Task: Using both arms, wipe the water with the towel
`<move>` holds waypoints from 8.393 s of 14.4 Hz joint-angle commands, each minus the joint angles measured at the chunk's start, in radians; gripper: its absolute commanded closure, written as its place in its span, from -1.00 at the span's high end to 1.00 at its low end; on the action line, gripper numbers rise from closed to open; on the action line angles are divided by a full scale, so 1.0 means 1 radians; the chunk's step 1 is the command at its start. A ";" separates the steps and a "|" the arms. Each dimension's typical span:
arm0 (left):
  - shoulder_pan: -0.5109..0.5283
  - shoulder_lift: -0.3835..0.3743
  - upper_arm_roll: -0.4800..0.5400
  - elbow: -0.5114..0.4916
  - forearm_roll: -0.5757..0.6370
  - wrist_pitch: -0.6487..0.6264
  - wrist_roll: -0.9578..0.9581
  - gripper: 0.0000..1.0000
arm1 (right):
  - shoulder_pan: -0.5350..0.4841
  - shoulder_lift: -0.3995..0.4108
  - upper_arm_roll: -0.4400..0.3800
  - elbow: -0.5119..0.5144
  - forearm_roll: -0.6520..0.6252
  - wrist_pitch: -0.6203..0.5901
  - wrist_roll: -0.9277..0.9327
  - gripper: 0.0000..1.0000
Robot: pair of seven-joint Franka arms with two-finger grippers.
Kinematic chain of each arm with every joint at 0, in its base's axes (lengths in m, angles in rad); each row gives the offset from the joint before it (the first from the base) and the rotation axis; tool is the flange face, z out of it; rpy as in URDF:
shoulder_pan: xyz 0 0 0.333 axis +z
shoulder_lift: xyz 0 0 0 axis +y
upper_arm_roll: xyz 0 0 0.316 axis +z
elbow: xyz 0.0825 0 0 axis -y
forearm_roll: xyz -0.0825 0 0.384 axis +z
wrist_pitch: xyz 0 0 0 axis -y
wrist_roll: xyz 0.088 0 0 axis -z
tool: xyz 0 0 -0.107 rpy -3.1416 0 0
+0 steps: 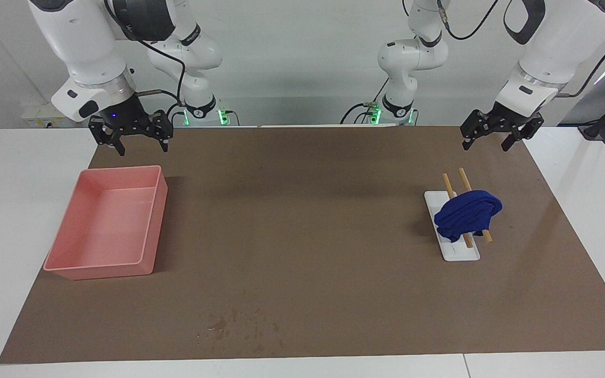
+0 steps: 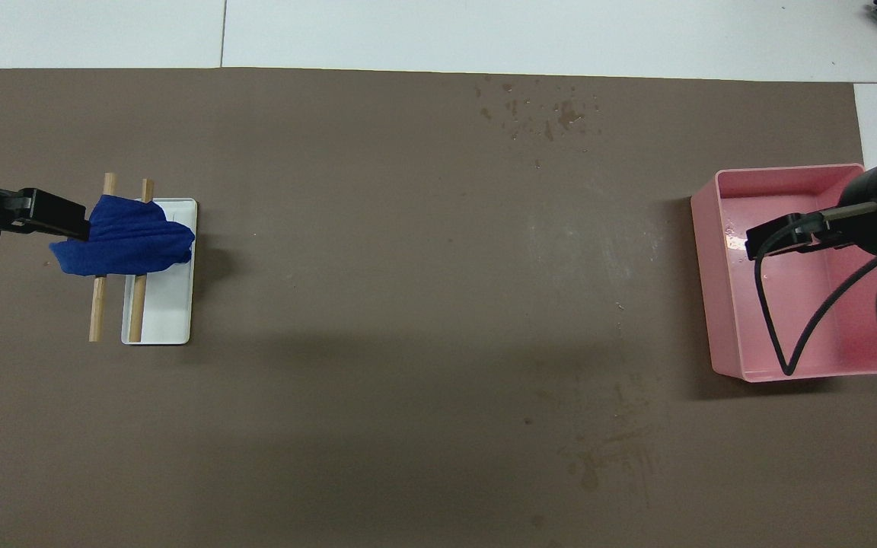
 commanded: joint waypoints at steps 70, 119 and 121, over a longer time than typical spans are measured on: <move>-0.305 -0.149 -0.019 -0.371 -0.727 0.420 -1.694 -1.00 | 0.538 0.016 0.004 -0.380 0.842 1.002 1.477 -0.30; -0.053 -0.077 -0.008 -0.115 0.006 -0.065 -0.048 1.00 | 0.288 -0.251 0.001 -1.021 0.256 0.495 0.459 -1.00; -0.036 -0.047 -0.007 -0.040 0.012 -0.124 -0.032 1.00 | 0.297 -0.211 0.002 -1.021 0.282 0.575 0.457 -1.00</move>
